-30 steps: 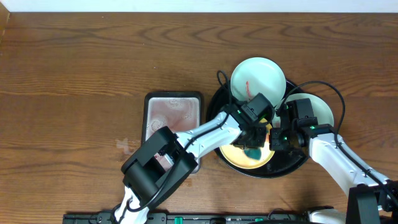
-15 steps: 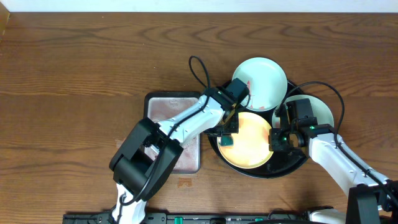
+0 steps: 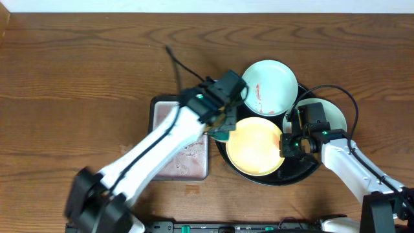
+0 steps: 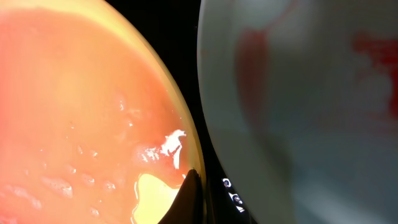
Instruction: Clean dirty plates on tray and stack at the side
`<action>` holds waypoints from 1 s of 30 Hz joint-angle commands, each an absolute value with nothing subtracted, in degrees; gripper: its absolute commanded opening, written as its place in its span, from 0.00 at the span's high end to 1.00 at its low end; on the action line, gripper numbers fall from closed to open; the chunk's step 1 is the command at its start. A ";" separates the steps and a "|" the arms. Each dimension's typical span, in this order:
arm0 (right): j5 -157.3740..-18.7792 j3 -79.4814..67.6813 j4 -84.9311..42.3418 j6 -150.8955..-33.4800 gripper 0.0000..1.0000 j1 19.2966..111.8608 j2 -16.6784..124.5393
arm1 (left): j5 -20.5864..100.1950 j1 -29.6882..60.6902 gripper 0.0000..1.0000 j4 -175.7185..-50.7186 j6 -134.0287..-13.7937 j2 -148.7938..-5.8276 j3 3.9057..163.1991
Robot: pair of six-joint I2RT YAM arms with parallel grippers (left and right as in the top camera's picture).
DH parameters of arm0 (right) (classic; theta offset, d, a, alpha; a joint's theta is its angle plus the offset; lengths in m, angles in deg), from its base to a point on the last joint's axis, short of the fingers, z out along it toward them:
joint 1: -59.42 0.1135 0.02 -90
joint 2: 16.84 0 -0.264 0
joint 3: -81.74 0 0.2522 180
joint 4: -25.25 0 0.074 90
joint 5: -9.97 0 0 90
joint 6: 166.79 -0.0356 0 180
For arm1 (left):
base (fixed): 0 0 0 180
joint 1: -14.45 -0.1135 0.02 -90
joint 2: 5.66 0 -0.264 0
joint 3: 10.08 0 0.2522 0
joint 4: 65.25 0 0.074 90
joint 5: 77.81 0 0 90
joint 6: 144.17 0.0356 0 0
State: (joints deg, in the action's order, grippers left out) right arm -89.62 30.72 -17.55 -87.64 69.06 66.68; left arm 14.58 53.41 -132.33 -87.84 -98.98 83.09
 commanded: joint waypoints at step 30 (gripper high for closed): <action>-37.79 10.31 -41.68 -88.97 0.99 94.79 48.74 | 18.43 35.62 0.28 -137.75 -80.96 -84.18 71.14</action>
State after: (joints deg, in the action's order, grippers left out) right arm -50.36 12.89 -41.46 -88.71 90.75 49.64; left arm 16.81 35.88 -137.08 -81.68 -87.81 70.88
